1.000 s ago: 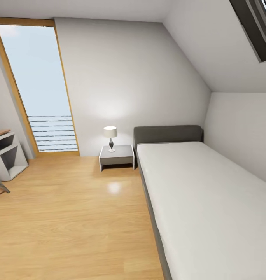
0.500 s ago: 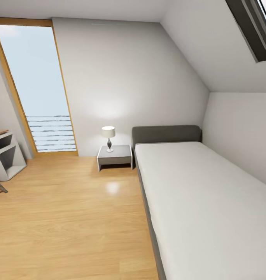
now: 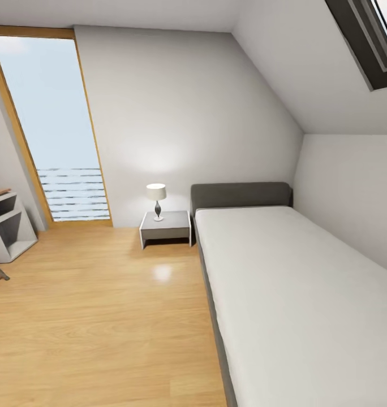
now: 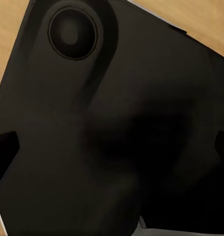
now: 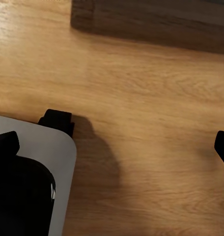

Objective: Attach the digital camera to the camera tripod in the bedroom.

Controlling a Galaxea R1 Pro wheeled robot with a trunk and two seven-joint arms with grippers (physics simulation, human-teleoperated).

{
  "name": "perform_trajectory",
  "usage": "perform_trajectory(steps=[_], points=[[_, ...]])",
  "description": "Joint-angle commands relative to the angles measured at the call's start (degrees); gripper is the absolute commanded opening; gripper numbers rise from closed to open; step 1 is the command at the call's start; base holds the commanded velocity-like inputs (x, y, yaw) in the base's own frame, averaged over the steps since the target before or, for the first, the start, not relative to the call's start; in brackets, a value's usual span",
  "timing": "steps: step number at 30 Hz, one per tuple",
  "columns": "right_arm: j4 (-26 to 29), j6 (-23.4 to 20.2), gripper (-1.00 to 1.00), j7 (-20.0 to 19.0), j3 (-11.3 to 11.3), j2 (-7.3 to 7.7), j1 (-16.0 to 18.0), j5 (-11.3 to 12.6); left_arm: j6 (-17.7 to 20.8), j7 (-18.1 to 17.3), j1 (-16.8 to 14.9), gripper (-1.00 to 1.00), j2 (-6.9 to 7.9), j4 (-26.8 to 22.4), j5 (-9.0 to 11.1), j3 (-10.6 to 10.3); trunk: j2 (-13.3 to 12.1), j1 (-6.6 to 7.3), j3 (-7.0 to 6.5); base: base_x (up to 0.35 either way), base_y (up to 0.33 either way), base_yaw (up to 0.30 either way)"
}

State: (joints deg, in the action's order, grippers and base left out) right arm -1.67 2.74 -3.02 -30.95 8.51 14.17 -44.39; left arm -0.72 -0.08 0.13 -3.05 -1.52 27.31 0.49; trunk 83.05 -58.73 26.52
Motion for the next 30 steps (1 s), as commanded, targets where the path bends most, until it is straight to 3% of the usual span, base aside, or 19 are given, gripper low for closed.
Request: perform_trajectory(steps=[1, 7, 10, 14, 17, 23, 24, 27, 28, 30], points=[[-0.16, 0.29, 1.00, -0.04, -0.46, 0.04, 0.06, -0.29, -0.08, -0.01, 0.00, 1.00, 0.02, -0.07, 0.24, 0.01, 0.03, 0.00, 0.05, 0.000, -0.003, 0.000], [-0.12, 0.09, 1.00, -0.70, 0.17, -1.04, 0.06, -3.05, 1.82, 0.16, -0.03, 1.00, 2.34, -6.88, 0.16, -0.12, 0.03, 0.00, 0.05, 0.000, 0.000, 0.000], [-0.01, -0.19, 1.00, -0.97, 0.81, -2.09, 0.06, -5.12, 4.64, 0.14, -0.04, 1.00, 4.02, -12.02, 0.20, -0.11, 0.03, 0.00, 0.05, 0.000, 0.000, 0.000], [0.74, -1.17, 1.00, -2.73, 1.33, -3.69, -0.11, -6.86, 12.13, 0.07, -0.04, 1.00, 6.77, -21.04, 0.29, -0.06, 0.03, 0.00, 0.05, 0.000, 0.000, 0.000], [1.60, -3.11, 1.00, -6.48, 1.50, -5.11, 0.24, -7.57, 19.77, 0.08, -0.08, 1.00, 8.70, -29.26, 0.52, 0.02, 0.03, 0.00, 0.05, 0.000, 0.000, 0.000], [5.11, -9.19, 1.00, -21.17, 1.63, -7.67, 3.74, -8.08, 33.70, 0.19, -1.08, 1.00, 11.08, -44.38, 2.70, 1.12, 0.03, 0.00, 0.05, 0.000, 0.000, 0.000], [7.67, -10.92, 1.00, -27.45, 1.60, -8.30, 4.95, -8.00, 37.17, 0.22, -2.31, 1.00, 11.42, -47.98, 3.72, 2.33, 0.03, 0.00, 0.05, 0.000, 0.000, 0.000], [13.39, -12.81, 1.00, -37.20, 1.50, -8.97, 6.00, -7.82, 41.17, 0.22, -4.97, 1.00, 11.62, -51.38, 5.31, 4.52, 0.03, 0.00, 0.05, 0.000, 0.000, 0.000], [18.37, -13.80, 1.00, -43.63, 1.44, -9.30, 6.39, -7.68, 43.08, 0.23, -7.26, 1.00, 11.62, -52.44, 6.22, 5.71, 0.03, 0.00, 0.05, 0.000, 0.000, 0.000], [23.94, -14.86, 1.00, -49.62, 1.38, -9.67, 6.64, -7.49, 44.34, 0.24, -9.72, 1.00, 11.60, -52.69, 6.89, 6.50, 0.03, 0.00, 0.05, 0.000, 0.000, 0.000]])
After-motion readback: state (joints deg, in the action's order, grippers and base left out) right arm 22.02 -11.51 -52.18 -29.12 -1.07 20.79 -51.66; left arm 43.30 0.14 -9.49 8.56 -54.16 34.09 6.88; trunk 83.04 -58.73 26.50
